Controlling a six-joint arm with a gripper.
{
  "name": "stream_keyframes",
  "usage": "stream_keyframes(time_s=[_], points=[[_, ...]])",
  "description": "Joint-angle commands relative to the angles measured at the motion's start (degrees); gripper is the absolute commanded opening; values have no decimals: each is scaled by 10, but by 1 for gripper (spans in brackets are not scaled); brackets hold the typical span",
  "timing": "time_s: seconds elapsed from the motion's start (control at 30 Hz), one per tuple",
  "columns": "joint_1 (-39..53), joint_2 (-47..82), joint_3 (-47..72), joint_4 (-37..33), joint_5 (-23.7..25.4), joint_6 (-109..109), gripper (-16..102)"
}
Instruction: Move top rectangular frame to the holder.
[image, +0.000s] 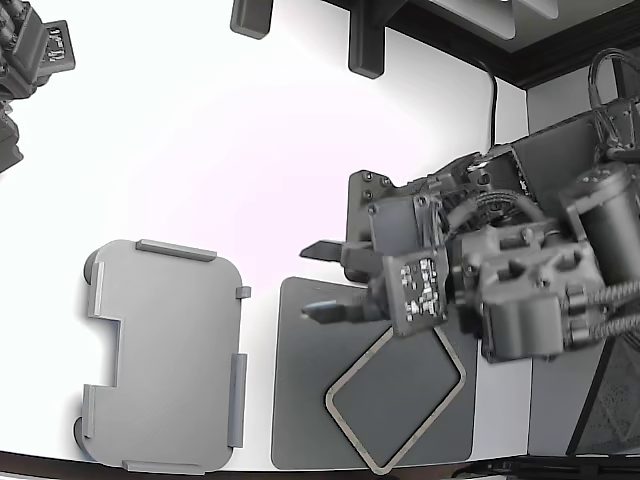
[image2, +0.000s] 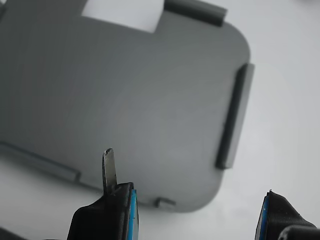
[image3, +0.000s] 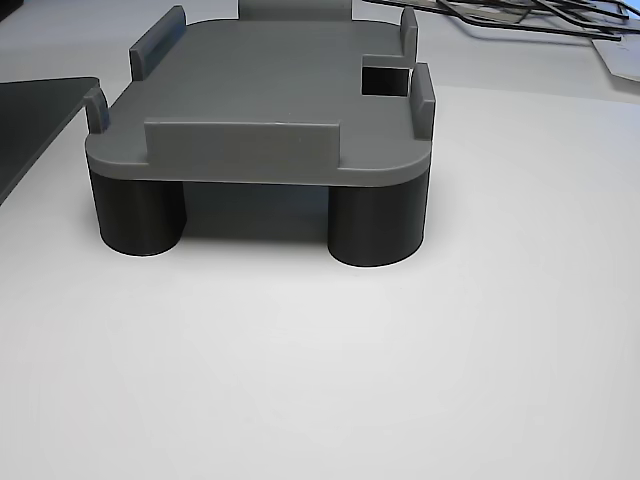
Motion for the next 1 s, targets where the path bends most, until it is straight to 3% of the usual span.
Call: stream_keyframes(time_s=[0.0,0.2,0.37,0.53,0.97], points=[[64,-51,-62,42,6,47,100],[110,-144,-92,86,-69,91,100],[168,-183,-74,82,-56,140,97],[205,-197,-54,76,-94,177,100],[305,-208,-11,83,-129,249,99]])
